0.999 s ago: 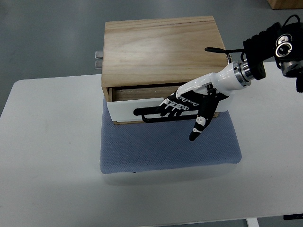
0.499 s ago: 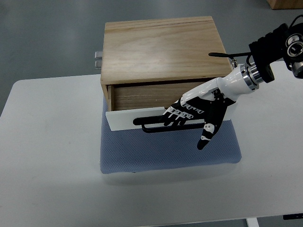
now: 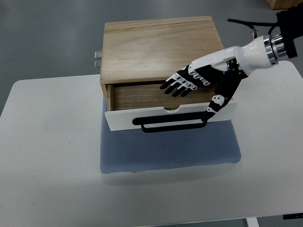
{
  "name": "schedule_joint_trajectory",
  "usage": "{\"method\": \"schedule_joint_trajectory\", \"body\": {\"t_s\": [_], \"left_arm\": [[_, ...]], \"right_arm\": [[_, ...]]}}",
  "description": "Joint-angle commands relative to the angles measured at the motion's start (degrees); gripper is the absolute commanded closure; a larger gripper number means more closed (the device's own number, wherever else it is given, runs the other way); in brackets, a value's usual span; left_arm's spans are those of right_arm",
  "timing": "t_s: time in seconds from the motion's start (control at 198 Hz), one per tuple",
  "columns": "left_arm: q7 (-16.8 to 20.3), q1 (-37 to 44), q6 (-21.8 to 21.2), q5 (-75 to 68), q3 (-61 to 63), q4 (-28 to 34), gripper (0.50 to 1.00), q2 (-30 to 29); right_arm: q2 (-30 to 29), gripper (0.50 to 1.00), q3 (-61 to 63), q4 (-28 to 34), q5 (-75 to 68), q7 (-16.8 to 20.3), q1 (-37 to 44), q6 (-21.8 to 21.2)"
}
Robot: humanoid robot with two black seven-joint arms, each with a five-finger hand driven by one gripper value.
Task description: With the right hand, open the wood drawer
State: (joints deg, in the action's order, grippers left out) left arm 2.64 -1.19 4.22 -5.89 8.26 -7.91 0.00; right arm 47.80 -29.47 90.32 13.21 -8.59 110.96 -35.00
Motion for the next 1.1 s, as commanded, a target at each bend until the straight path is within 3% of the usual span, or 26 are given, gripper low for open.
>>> {"method": "schedule_joint_trajectory", "body": {"t_s": [0.0, 0.257, 0.489, 0.54, 0.545, 0.565, 0.782, 1.095], "left_arm": [[0.0, 0.0, 0.0, 0.0, 0.0, 0.0, 0.500, 0.0], [0.0, 0.0, 0.0, 0.0, 0.0, 0.0, 0.500, 0.0], [0.0, 0.0, 0.0, 0.0, 0.0, 0.0, 0.500, 0.0], [0.0, 0.0, 0.0, 0.0, 0.0, 0.0, 0.500, 0.0], [0.0, 0.0, 0.0, 0.0, 0.0, 0.0, 0.500, 0.0], [0.0, 0.0, 0.0, 0.0, 0.0, 0.0, 0.500, 0.0], [0.0, 0.0, 0.0, 0.0, 0.0, 0.0, 0.500, 0.0], [0.0, 0.0, 0.0, 0.0, 0.0, 0.0, 0.500, 0.0]], "right_arm": [[3.7, 0.548, 4.5, -0.4, -0.4, 0.0, -0.7, 0.0], [8.7, 0.548, 12.7, -6.6, -7.9, -0.5, -6.1, 0.0], [8.8, 0.548, 32.0, -18.5, -9.2, -0.2, -20.6, 1.7], [8.8, 0.548, 32.0, -18.5, -9.2, -0.2, -20.6, 1.7], [8.3, 0.548, 36.7, -20.8, -8.8, 0.0, -23.8, 3.7], [7.8, 0.548, 38.8, -21.6, -8.6, 0.1, -25.1, 4.8], [1.5, 0.548, 55.1, -31.3, -1.1, 0.7, -34.4, 13.7], [-13.4, 0.548, 82.5, -48.0, 22.8, 2.8, -50.7, 15.3]]}}
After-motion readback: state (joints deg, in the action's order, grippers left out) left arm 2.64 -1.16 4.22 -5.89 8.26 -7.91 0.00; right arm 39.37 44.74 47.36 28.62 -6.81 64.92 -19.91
